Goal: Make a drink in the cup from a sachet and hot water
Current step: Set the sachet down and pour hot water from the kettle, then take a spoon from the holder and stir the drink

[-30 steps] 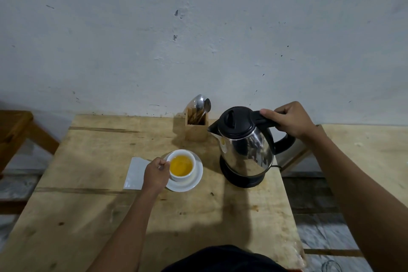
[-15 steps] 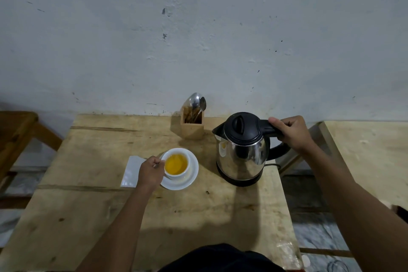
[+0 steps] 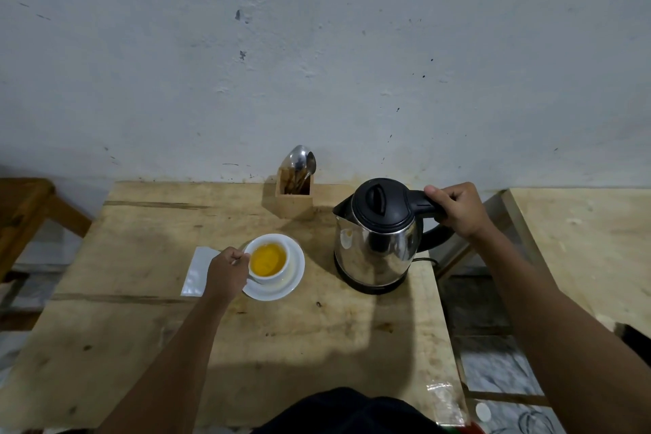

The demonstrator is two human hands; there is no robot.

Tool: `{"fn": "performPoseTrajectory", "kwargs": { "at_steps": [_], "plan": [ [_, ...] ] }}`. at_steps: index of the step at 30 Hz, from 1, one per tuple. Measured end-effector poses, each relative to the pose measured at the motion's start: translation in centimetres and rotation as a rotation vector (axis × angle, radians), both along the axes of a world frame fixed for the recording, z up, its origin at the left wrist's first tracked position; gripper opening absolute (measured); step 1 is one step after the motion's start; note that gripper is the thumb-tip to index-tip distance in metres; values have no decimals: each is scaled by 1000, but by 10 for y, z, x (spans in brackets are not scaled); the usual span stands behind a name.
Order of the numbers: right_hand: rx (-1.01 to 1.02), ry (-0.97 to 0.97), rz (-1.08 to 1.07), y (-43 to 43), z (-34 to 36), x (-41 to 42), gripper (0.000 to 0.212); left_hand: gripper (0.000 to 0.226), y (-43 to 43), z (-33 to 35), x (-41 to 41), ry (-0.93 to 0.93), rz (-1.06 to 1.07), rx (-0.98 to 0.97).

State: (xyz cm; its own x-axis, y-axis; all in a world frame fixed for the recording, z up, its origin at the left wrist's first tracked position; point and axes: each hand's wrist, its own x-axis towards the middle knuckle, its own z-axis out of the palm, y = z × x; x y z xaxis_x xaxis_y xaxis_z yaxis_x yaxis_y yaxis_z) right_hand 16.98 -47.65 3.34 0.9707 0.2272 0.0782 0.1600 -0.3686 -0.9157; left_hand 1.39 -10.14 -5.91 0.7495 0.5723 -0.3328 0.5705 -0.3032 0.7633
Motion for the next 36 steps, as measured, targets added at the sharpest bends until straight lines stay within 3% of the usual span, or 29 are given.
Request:
{"fn": "performPoseTrajectory", "kwargs": {
  "at_steps": [7, 13, 18, 21, 26, 30, 33, 36],
  "plan": [
    [2, 28, -47, -12, -9, -6, 73, 14, 0, 1, 2, 43, -31, 57],
    [6, 2, -92, -9, -13, -6, 60, 8, 2, -2, 2, 84, -83, 93],
    [48, -1, -136, -1, -14, -8, 78, 10, -1, 1, 1, 38, -1, 8],
    [33, -51, -163, 3, -10, -14, 62, 14, -1, 2, 2, 42, -16, 18],
    [15, -79, -333, 15, -13, -37, 52, 17, 1, 3, 0, 27, -17, -22],
    [-191, -190, -513, 42, 9, -57, 28, 17, 4, 3, 0, 15, -24, -53],
    [-310, -392, -424, 80, 34, -65, 25, 17, 12, 3, 2, 52, -40, -112],
    [-339, -421, -200, 129, 58, -63, 22, 18, 20, 6, 5, 92, -74, -148]
  ]
}}
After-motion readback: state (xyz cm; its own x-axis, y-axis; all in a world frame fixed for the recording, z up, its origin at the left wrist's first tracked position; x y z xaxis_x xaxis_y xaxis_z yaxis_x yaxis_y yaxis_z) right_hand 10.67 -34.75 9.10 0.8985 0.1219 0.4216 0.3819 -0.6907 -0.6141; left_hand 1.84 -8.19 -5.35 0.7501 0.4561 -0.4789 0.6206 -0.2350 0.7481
